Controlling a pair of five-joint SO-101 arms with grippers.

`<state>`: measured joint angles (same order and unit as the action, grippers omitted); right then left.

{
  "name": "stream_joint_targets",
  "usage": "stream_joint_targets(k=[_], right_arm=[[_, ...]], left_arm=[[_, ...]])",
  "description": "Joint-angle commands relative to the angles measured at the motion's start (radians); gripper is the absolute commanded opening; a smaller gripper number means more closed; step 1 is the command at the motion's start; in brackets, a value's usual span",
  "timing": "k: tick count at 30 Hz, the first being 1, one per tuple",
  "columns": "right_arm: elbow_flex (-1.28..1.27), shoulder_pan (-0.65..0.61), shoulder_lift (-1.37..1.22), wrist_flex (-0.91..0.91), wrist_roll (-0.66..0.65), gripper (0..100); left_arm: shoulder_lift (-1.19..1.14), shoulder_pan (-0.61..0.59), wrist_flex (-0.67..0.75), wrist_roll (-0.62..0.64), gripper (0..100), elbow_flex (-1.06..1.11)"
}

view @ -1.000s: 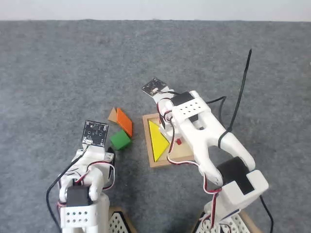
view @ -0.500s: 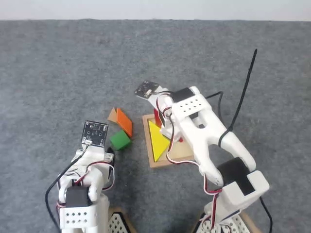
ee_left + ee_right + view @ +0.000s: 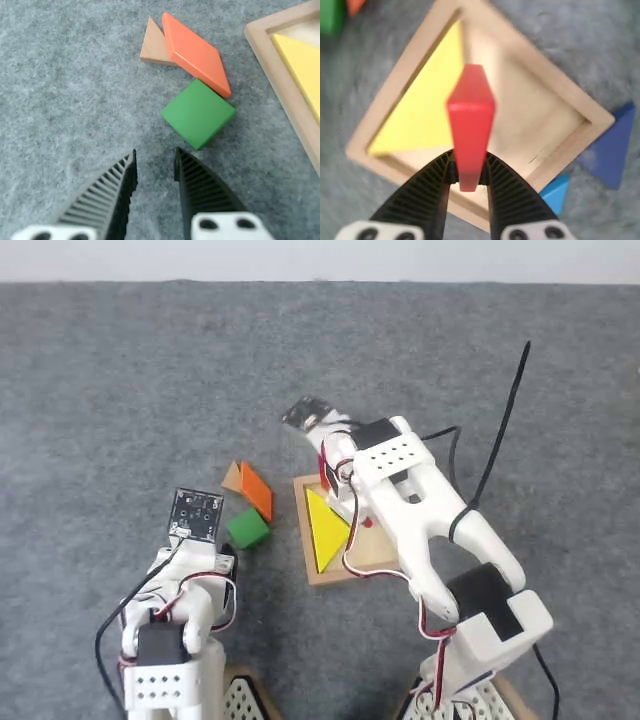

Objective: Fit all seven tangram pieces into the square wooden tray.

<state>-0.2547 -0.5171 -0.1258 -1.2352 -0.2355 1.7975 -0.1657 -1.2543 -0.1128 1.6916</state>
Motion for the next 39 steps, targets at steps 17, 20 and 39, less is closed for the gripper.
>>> stream_joint_targets(k=[17, 20, 39], right_arm=[[0.110, 0.016, 0.002, -0.209, -0.692, 2.7], [0.120, 0.016, 0.002, -0.237, -0.827, 2.7], [0.224, 0.064, -0.110, -0.243, -0.864, 29.2]], left_arm=[[0.018, -0.008, -0.006, 0.015, 12, -0.008], [0.018, -0.008, -0.006, 0.015, 12, -0.008], [0.018, -0.008, -0.006, 0.015, 12, -0.008]])
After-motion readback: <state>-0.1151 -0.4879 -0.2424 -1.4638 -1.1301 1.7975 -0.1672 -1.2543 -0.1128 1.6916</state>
